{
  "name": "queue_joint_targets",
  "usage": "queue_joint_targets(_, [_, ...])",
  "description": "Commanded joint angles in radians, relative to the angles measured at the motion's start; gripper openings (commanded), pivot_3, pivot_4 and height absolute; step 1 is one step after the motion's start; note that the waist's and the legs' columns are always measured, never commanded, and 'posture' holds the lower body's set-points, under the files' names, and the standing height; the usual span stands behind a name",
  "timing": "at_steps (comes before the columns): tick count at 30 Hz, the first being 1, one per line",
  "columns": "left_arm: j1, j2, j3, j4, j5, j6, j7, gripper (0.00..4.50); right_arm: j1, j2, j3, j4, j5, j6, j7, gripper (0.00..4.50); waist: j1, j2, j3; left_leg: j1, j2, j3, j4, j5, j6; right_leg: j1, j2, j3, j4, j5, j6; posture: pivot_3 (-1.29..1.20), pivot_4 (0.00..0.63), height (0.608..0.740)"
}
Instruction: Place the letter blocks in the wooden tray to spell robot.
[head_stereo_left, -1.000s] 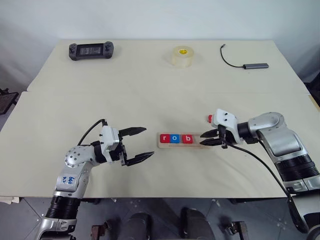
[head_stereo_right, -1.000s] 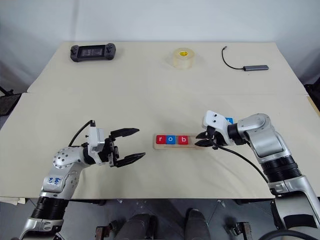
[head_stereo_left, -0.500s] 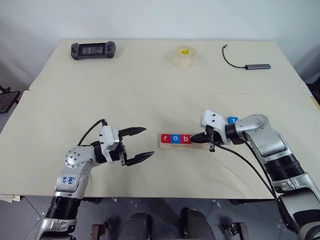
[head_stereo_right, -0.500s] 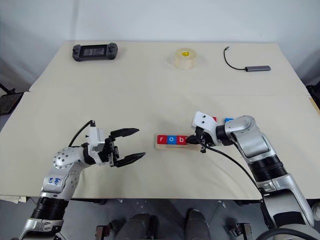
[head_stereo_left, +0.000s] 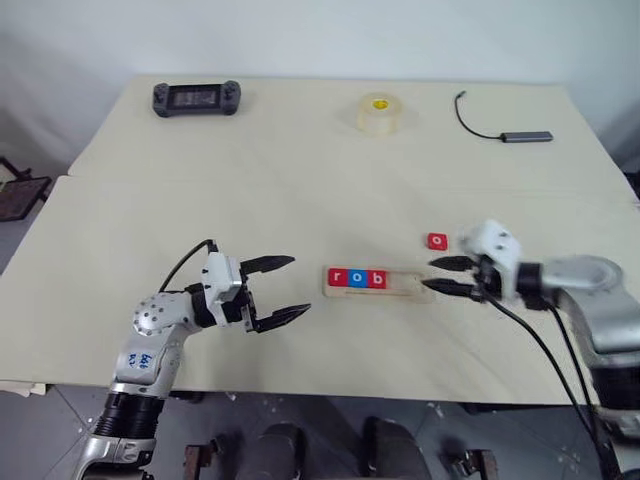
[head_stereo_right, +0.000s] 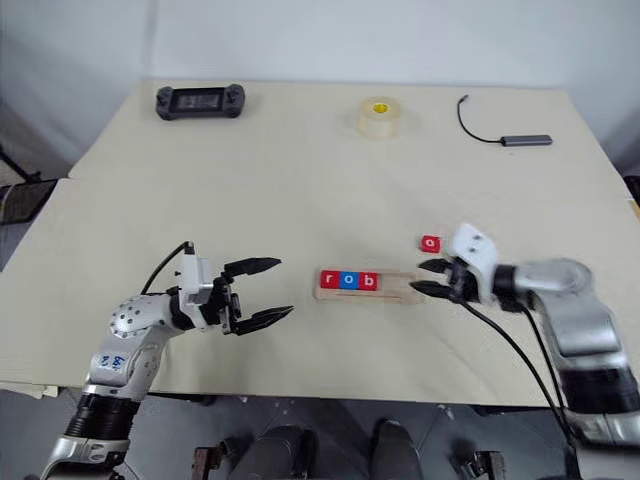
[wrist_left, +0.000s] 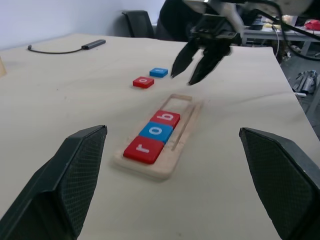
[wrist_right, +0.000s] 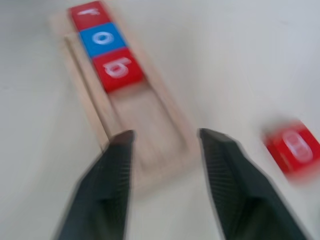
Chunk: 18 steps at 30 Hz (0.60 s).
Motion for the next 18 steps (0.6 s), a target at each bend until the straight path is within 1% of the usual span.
queue_joint_targets(1, [-0.017,-0.005,0.001,0.011,-0.003,-0.013,-0.013,4.5,0.154,0.039,-0.191,-0.098,0.071,-0.088,-0.059,3.4,0.002,0.0,0.0,0.0,-0.001,0.0,0.0,0.0,0.0,0.0,0.0,0.0,0.0,0.0,0.0,0.0,0.15,0.74])
queue_joint_targets(4, [-0.04,-0.008,0.002,0.043,-0.003,-0.016,-0.021,4.5,0.312,0.128,-0.332,-0.124,0.094,-0.172,-0.153,4.36,-0.002,0.0,0.0,0.001,0.0,0.001,0.0,0.0,0.0,0.001,0.0,0.001,0.0,0.0,0.0,0.0,0.15,0.74])
queue_joint_targets(5, [-0.045,-0.009,0.002,0.052,-0.003,-0.018,-0.024,4.5,0.349,0.166,-0.372,-0.132,0.106,-0.2,-0.19,4.48,-0.003,0.0,0.0,0.002,0.0,0.001,0.0,0.0,0.0,0.001,0.001,0.001,0.0,0.0,0.0,0.0,0.15,0.74])
queue_joint_targets(8, [-0.059,-0.013,-0.001,0.074,-0.001,-0.021,-0.034,4.5,0.445,0.265,-0.446,-0.137,0.101,-0.303,-0.277,4.48,-0.009,0.001,0.0,0.004,0.001,0.002,0.0,0.0,0.0,0.001,0.001,0.002,0.002,0.0,0.0,0.0,0.15,0.74])
queue_joint_targets(12, [-0.076,-0.015,-0.003,0.096,0.002,-0.022,-0.046,4.5,0.536,0.34,-0.468,-0.1,0.066,-0.439,-0.343,4.48,-0.009,0.002,-0.001,0.005,0.001,0.004,-0.001,0.0,0.0,0.001,0.001,0.005,0.003,0.0,0.0,0.0,0.15,0.74])
queue_joint_targets(15, [-0.083,-0.015,-0.003,0.105,0.005,-0.024,-0.05,4.5,0.551,0.356,-0.452,-0.091,0.069,-0.473,-0.384,4.48,-0.01,0.002,-0.001,0.005,0.0,0.004,-0.001,0.0,0.0,0.001,0.001,0.006,0.004,0.0,0.0,0.0,0.15,0.74])
queue_joint_targets(18, [-0.079,-0.015,-0.004,0.097,0.007,-0.024,-0.049,4.5,0.517,0.344,-0.41,-0.111,0.086,-0.448,-0.407,4.48,-0.011,0.002,-0.001,0.006,0.001,0.005,-0.001,0.0,0.0,0.0,0.001,0.007,0.004,0.0,0.0,0.0,0.15,0.74])
